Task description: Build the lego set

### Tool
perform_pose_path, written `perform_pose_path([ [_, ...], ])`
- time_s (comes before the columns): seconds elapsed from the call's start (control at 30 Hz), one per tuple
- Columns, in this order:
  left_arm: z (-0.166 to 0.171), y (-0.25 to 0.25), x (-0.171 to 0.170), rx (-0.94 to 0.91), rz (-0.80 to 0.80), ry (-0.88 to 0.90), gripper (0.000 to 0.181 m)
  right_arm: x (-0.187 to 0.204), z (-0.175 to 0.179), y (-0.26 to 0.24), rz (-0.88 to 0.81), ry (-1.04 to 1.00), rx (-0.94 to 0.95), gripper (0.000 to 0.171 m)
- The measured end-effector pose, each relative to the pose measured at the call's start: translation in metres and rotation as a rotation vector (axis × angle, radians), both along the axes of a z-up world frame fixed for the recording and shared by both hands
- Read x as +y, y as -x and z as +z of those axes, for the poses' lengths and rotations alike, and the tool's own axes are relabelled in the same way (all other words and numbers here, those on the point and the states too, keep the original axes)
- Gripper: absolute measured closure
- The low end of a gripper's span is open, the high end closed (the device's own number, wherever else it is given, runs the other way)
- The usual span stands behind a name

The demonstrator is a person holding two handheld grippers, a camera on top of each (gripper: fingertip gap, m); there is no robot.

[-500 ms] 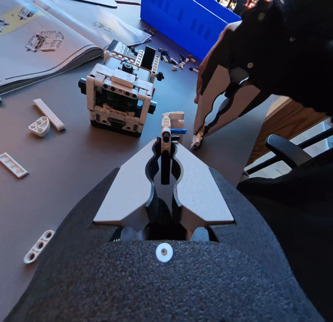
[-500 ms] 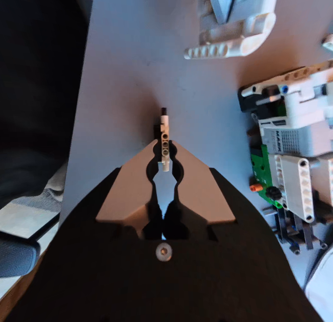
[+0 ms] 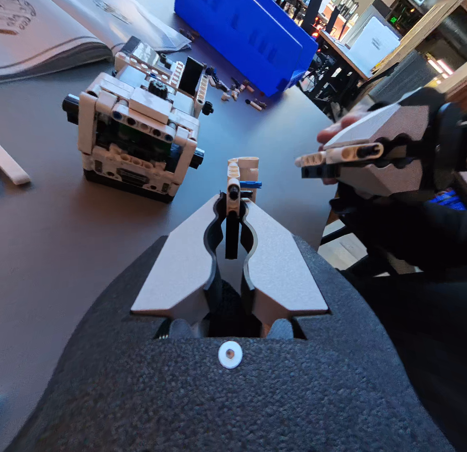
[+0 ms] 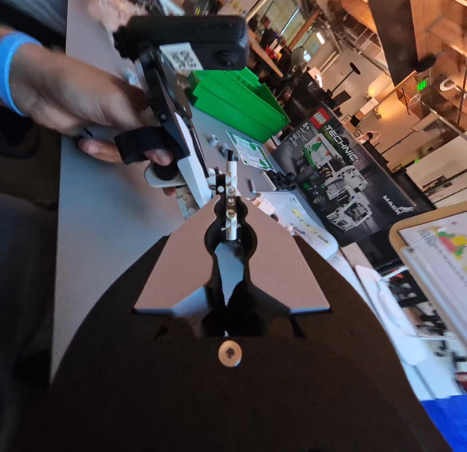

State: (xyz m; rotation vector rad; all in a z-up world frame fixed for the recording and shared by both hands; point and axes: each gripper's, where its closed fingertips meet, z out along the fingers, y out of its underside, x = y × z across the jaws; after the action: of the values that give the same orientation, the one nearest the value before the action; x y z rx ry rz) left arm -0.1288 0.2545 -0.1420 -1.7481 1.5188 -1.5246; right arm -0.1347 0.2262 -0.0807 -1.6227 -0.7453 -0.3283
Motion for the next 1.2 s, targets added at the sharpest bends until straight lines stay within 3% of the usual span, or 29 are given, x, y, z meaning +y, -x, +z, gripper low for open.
perform_pose_path([
  [0.13, -0.003, 0.001, -0.005, 0.036, -0.072, 0.131, 0.175, 0.006, -0.008, 0.002, -0.021, 0.003, 0.171, 0.165],
  [0.23, -0.007, 0.001, -0.01, 0.059, -0.098, 0.111, 0.175, 0.015, -0.014, 0.006, -0.017, 0.048, 0.188, 0.164],
  [0.5, -0.01, 0.002, -0.014, 0.075, -0.117, 0.099, 0.175, 0.019, -0.029, 0.007, -0.05, 0.142, -0.113, 0.165],
  [0.9, -0.015, 0.001, -0.015, 0.103, -0.12, 0.087, 0.175, 0.021, -0.032, 0.007, -0.128, 0.147, -0.399, 0.164],
  [1.2, -0.016, 0.002, -0.017, 0.114, -0.133, 0.081, 0.175, 0.019, -0.036, 0.005, -0.118, 0.233, -0.314, 0.165],
])
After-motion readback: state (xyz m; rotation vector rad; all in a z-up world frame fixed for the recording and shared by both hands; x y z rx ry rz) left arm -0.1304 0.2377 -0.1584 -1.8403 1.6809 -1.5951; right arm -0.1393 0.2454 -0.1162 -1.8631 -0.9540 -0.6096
